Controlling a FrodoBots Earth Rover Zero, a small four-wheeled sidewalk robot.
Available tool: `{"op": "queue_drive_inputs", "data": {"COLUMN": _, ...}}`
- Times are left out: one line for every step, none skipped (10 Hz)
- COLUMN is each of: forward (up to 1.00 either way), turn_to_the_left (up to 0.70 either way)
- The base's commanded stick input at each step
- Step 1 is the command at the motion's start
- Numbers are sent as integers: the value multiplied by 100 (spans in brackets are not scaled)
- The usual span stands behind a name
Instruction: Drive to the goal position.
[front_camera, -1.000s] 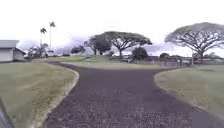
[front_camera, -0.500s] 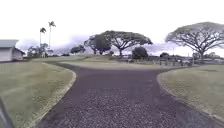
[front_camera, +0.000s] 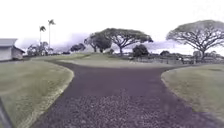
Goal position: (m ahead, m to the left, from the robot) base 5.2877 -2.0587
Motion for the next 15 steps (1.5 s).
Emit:
{"op": "queue_drive_inputs", "data": {"forward": 70, "turn_to_the_left": 0}}
{"op": "queue_drive_inputs", "data": {"forward": 70, "turn_to_the_left": 0}}
{"op": "queue_drive_inputs", "data": {"forward": 70, "turn_to_the_left": 0}}
{"op": "queue_drive_inputs", "data": {"forward": 70, "turn_to_the_left": 0}}
{"op": "queue_drive_inputs", "data": {"forward": 70, "turn_to_the_left": 0}}
{"op": "queue_drive_inputs", "data": {"forward": 70, "turn_to_the_left": 0}}
{"op": "queue_drive_inputs", "data": {"forward": 70, "turn_to_the_left": -3}}
{"op": "queue_drive_inputs", "data": {"forward": 70, "turn_to_the_left": -13}}
{"op": "queue_drive_inputs", "data": {"forward": 70, "turn_to_the_left": -23}}
{"op": "queue_drive_inputs", "data": {"forward": 70, "turn_to_the_left": -33}}
{"op": "queue_drive_inputs", "data": {"forward": 70, "turn_to_the_left": -35}}
{"op": "queue_drive_inputs", "data": {"forward": 70, "turn_to_the_left": -35}}
{"op": "queue_drive_inputs", "data": {"forward": 70, "turn_to_the_left": -35}}
{"op": "queue_drive_inputs", "data": {"forward": 70, "turn_to_the_left": -35}}
{"op": "queue_drive_inputs", "data": {"forward": 70, "turn_to_the_left": -35}}
